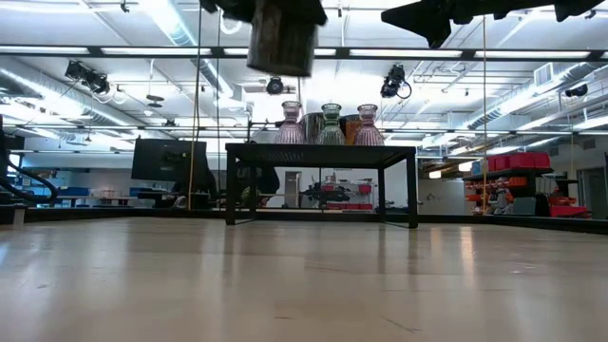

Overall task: Pick & Place candle stick holders
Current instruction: Put the silver scented candle on the shelf aligned with the other scented candles

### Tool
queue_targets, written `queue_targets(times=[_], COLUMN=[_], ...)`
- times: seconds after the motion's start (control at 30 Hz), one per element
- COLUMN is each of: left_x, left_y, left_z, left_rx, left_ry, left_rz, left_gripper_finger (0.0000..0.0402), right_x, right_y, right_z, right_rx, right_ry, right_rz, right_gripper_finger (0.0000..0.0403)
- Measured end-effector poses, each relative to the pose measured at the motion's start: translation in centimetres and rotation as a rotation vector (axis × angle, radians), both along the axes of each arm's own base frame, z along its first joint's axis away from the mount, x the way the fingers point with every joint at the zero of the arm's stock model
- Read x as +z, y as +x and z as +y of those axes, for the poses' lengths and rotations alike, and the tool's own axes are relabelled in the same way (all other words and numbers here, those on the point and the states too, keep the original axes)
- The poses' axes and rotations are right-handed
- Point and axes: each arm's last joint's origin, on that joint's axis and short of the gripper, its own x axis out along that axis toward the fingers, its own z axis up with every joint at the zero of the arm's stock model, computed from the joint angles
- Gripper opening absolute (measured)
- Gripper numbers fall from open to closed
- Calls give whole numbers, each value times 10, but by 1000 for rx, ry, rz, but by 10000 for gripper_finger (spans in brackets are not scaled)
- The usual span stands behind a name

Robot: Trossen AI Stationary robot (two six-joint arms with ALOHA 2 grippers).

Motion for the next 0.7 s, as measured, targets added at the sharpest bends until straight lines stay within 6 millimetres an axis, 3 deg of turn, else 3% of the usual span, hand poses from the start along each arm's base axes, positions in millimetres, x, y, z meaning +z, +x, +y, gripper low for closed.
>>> queue_targets(times=[0.17,0.37,0.7], left_x=[31,53,70], left_y=[-16,-32,-48], left_z=[31,70,126], left_rx=[55,112,270], left_ry=[2,-13,-30], left_rz=[0,22,21], left_gripper_finger=[355,355,356], right_x=[0,0,0], right_y=[0,0,0], right_z=[0,0,0], right_rx=[0,0,0], right_ry=[0,0,0], right_rz=[0,0,1], right_gripper_finger=[279,279,279])
